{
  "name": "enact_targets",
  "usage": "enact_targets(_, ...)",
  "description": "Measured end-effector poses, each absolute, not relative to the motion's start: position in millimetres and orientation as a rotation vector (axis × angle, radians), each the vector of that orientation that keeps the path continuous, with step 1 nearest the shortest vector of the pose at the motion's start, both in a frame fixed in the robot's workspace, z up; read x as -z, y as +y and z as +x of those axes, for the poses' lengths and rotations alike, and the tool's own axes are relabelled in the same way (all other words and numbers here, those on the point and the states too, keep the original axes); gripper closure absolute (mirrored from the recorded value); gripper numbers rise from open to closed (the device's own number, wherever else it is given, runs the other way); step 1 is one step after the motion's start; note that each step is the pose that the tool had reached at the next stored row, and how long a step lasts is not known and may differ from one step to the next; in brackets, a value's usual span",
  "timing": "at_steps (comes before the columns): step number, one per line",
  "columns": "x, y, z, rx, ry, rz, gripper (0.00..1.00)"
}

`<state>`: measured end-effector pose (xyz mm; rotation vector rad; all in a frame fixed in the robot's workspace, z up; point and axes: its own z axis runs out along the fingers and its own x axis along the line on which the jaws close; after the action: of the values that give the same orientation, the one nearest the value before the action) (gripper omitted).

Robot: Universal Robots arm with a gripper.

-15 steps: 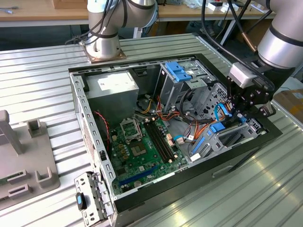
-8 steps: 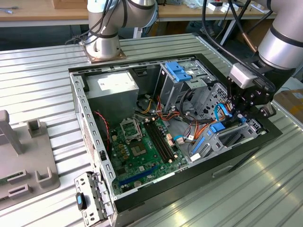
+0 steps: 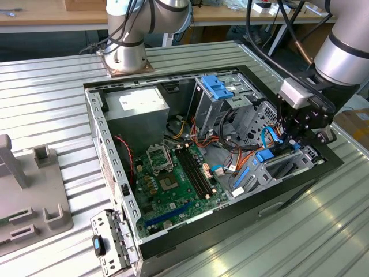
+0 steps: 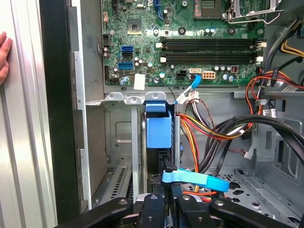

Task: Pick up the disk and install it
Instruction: 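Insert the first disk wire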

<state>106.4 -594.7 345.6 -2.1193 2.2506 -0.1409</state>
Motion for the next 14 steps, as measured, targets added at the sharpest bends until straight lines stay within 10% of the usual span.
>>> enact_targets(14,-347.9,-594.7,106.4,0.127,2.245,-2.113,0.83)
